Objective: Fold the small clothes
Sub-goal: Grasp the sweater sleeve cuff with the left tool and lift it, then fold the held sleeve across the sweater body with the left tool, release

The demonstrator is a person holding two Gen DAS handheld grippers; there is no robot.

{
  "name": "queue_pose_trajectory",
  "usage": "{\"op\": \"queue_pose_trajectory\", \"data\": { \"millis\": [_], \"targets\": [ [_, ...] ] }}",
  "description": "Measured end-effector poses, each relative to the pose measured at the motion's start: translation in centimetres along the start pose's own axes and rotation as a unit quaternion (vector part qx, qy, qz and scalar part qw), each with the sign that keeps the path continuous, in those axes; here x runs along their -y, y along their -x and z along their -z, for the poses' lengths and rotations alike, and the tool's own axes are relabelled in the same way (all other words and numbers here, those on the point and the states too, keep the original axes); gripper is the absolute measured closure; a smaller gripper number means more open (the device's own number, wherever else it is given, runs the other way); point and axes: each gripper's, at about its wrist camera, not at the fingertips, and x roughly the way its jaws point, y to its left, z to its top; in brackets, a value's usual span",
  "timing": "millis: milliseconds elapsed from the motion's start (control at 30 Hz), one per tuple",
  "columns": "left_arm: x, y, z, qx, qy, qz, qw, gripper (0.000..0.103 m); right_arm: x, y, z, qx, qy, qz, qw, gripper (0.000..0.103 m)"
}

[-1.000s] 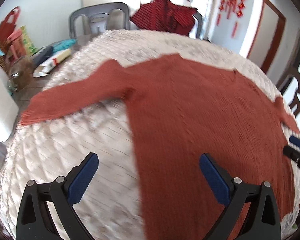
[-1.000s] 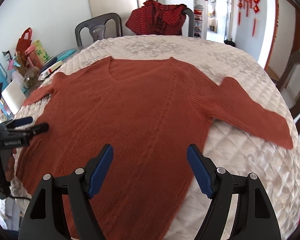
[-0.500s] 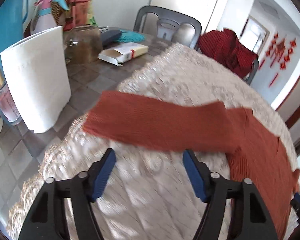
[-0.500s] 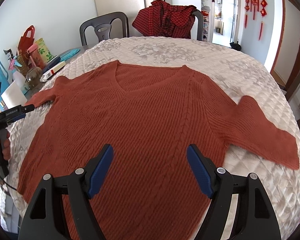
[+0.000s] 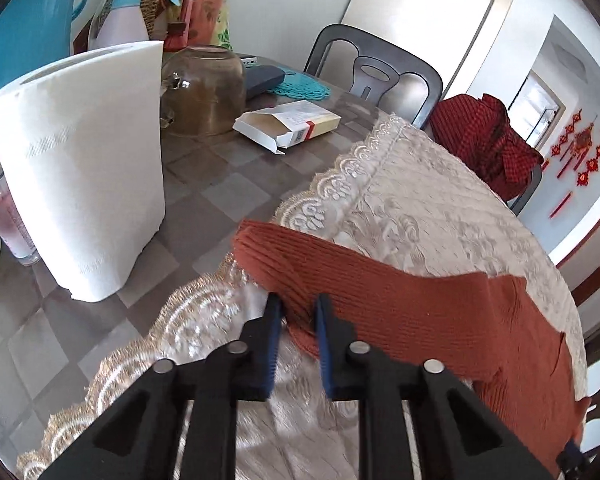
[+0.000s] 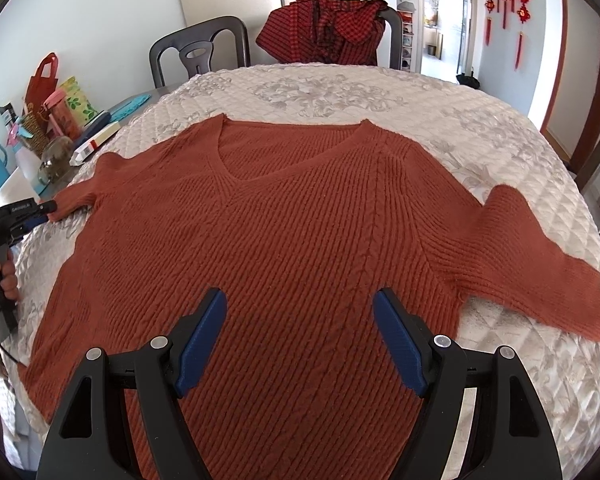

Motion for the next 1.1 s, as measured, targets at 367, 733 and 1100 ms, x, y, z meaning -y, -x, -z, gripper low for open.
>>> {"op": "queue_pose_trajectory", "data": {
  "millis": [367,733,1100],
  "targets": [
    [9.6,5.7,-1.5,0.054,-0.101,0.163,0.98,0.092,1.2,0.6,0.6,0.007,-0.029,-0.008,1.0,0.027],
    [24.1,1.8,6.4,-0.074,-0.247,0.299,0.9187,0.091,1.7,1.6,1.2,0.013,-0.043,-0.004,0.999,0.027],
    [18.3,3.3,4.4,-0.054,-0.226,0.281,0.9312,0.051,1.9,1.7,0.0,0.021,-0.058,-0.046,0.997,0.027]
  ]
}}
